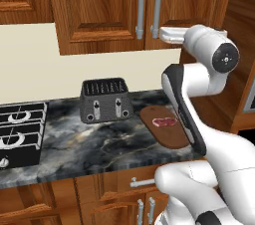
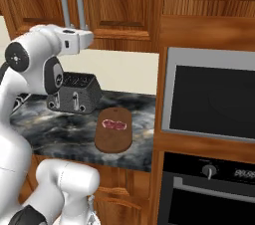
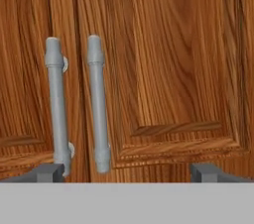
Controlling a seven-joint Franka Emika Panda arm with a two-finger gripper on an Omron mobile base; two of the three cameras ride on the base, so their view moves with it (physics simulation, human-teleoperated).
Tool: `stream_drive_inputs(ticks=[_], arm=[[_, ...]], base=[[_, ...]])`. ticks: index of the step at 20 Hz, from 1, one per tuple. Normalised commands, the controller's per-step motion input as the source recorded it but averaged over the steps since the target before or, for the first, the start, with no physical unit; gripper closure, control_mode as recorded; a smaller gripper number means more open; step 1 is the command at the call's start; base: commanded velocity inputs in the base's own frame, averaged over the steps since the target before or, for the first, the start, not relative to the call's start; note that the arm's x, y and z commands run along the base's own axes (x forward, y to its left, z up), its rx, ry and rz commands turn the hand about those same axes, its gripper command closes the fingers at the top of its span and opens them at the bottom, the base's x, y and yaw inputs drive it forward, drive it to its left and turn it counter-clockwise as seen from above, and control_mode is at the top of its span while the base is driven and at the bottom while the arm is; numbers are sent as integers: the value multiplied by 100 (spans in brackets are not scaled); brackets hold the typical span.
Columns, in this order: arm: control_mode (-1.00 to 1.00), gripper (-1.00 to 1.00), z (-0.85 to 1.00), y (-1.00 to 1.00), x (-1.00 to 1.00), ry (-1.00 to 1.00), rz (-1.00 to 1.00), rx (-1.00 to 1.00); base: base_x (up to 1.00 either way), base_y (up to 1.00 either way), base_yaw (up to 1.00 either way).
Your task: Open the cabinet, retrieve the rolling pin, and place it next to the meat on the cutting board to prepare for tenderizing.
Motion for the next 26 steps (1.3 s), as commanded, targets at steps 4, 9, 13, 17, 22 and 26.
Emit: stream_drive_inputs(ticks=[4,9,13,17,22,26], arm=[[-100,-100,0,0,65,10,2,0],[-100,-100,0,2,69,10,0,0],[-100,-100,5,3,61,8,0,0],[-100,-100,16,13,44,4,0,-2],[-100,-100,21,17,18,0,3,-6],[-100,-100,11,15,20,2,3,-6]], base=[[0,0,0],[0,0,0],[0,0,0],[0,0,0],[0,0,0],[0,0,0]])
